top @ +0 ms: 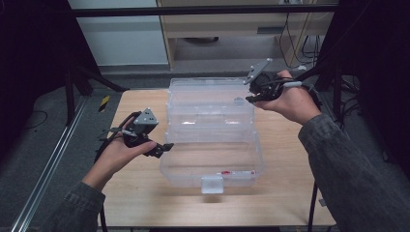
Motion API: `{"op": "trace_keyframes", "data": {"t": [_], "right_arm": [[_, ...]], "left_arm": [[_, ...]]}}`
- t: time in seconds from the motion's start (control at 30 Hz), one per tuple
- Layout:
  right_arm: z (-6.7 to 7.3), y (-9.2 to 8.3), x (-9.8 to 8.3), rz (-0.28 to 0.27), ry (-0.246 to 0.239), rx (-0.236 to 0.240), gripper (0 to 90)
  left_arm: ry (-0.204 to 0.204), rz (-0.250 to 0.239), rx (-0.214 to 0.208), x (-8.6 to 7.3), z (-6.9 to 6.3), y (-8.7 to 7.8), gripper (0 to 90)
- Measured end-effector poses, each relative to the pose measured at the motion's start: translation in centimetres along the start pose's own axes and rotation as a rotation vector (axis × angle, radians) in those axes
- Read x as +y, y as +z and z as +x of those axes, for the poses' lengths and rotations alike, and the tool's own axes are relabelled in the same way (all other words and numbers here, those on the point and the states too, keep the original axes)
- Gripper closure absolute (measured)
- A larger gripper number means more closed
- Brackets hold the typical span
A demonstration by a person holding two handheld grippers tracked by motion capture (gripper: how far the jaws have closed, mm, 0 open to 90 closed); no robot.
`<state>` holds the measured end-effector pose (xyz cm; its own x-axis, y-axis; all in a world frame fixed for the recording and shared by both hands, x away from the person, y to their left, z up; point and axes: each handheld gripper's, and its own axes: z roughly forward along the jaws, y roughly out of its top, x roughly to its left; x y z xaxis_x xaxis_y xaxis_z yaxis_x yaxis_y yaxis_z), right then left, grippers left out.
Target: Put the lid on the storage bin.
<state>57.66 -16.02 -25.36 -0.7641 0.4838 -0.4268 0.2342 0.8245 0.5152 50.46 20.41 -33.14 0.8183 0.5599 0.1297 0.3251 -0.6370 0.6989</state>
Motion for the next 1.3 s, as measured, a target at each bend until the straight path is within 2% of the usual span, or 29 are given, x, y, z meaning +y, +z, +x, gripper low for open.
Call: {"op": "trace_keyframes", "data": {"t": [0.1,0.2,0.3,0.4,0.43,0.57,0.6,0.67,0.77,0.9,1.1,1.3], "right_arm": [[-0.2,0.6,0.4,0.001,-0.016,0.023,70.7],[-0.3,0.7,0.7,-0.001,-0.034,0.040,71.2],[-0.3,1.1,1.4,0.006,-0.068,0.065,69.5],[-0.3,1.5,1.7,0.008,-0.091,0.079,64.7],[-0.1,2.0,1.9,0.012,-0.101,0.097,63.1],[0.4,2.8,2.1,0.037,-0.140,0.130,64.6],[0.8,3.4,2.1,0.059,-0.163,0.151,66.9],[1.0,3.8,2.1,0.073,-0.186,0.162,68.0],[1.4,3.9,2.2,0.085,-0.204,0.184,68.1],[1.8,4.5,2.3,0.116,-0.229,0.205,67.4],[2.1,5.9,2.4,0.168,-0.266,0.202,69.3],[2.2,6.3,2.7,0.186,-0.290,0.214,73.2]], "left_arm": [[0.002,-0.008,-0.037,0.4,0.0,0.0,4.7],[0.011,-0.015,-0.053,0.8,-0.2,0.0,4.5],[0.065,0.011,-0.076,1.5,-0.8,0.2,3.6],[0.080,0.023,-0.081,1.7,-1.1,0.5,2.8],[0.097,0.040,-0.078,1.9,-1.3,0.7,3.0],[0.119,0.063,-0.087,1.8,-1.7,1.2,3.2],[0.115,0.067,-0.092,1.8,-1.7,1.3,4.3],[0.114,0.072,-0.104,1.6,-1.9,1.5,4.9],[0.139,0.094,-0.128,1.3,-2.2,1.9,5.2],[0.172,0.116,-0.164,1.0,-2.7,2.7,5.2],[0.230,0.156,-0.185,1.2,-3.6,3.5,4.9],[0.250,0.172,-0.206,1.1,-3.9,3.6,5.0]]}}
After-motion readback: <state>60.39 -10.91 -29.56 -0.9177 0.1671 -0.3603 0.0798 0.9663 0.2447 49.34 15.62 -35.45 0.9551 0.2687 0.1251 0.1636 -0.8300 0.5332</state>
